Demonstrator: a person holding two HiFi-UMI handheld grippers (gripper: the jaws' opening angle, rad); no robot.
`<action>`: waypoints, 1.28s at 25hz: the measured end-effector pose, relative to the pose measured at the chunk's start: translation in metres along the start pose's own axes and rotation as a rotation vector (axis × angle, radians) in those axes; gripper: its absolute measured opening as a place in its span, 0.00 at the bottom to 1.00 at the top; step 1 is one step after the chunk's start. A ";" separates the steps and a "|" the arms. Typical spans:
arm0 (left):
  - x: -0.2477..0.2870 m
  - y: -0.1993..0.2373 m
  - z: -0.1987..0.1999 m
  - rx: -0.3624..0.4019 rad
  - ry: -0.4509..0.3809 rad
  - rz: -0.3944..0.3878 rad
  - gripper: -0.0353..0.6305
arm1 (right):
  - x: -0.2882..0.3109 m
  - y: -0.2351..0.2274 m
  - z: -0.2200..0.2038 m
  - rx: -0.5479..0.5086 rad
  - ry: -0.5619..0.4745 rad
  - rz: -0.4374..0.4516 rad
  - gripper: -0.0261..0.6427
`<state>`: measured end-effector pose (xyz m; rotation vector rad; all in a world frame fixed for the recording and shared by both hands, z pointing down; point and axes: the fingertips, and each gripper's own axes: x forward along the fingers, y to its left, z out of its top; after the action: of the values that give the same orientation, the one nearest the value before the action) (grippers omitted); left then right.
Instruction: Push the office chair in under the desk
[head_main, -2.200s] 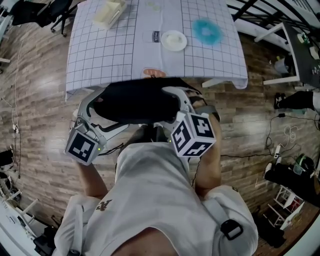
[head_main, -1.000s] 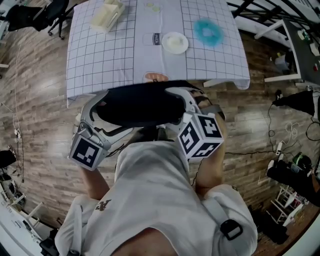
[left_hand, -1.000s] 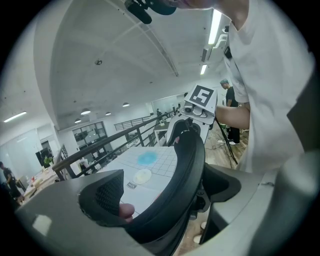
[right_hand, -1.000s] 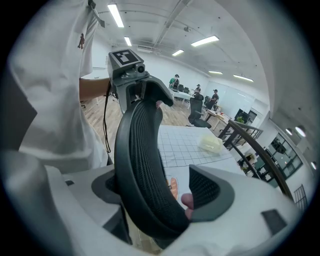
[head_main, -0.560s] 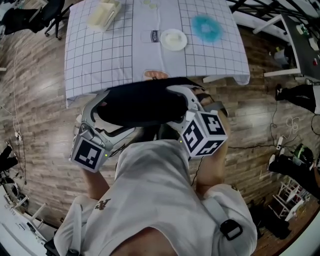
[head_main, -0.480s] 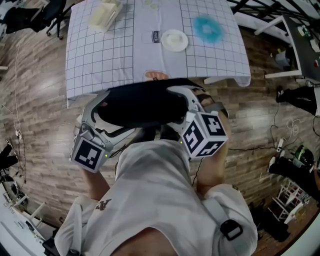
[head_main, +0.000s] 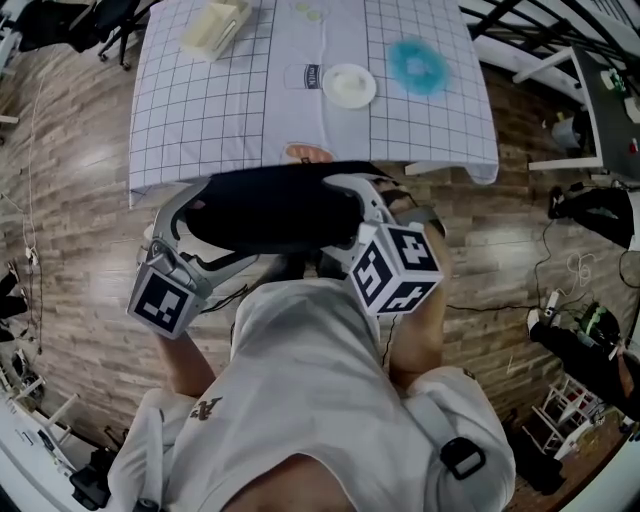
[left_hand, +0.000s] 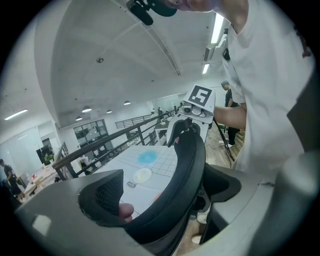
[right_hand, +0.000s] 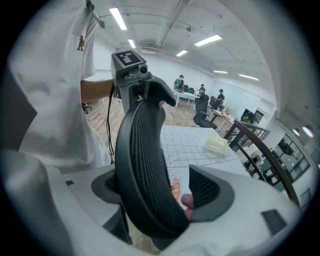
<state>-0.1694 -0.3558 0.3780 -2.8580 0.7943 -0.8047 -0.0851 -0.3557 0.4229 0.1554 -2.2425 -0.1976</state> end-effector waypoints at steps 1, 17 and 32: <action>0.000 0.000 0.000 -0.003 0.001 0.000 0.77 | 0.000 0.000 0.000 0.001 -0.001 -0.001 0.57; -0.006 -0.012 0.006 0.011 -0.005 0.019 0.78 | -0.009 0.009 -0.003 -0.037 0.012 -0.033 0.56; -0.029 -0.020 0.012 -0.041 -0.064 0.030 0.63 | -0.027 0.024 0.015 -0.068 -0.082 -0.044 0.52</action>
<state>-0.1749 -0.3253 0.3578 -2.8836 0.8537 -0.6971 -0.0804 -0.3255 0.3979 0.1632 -2.3118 -0.3087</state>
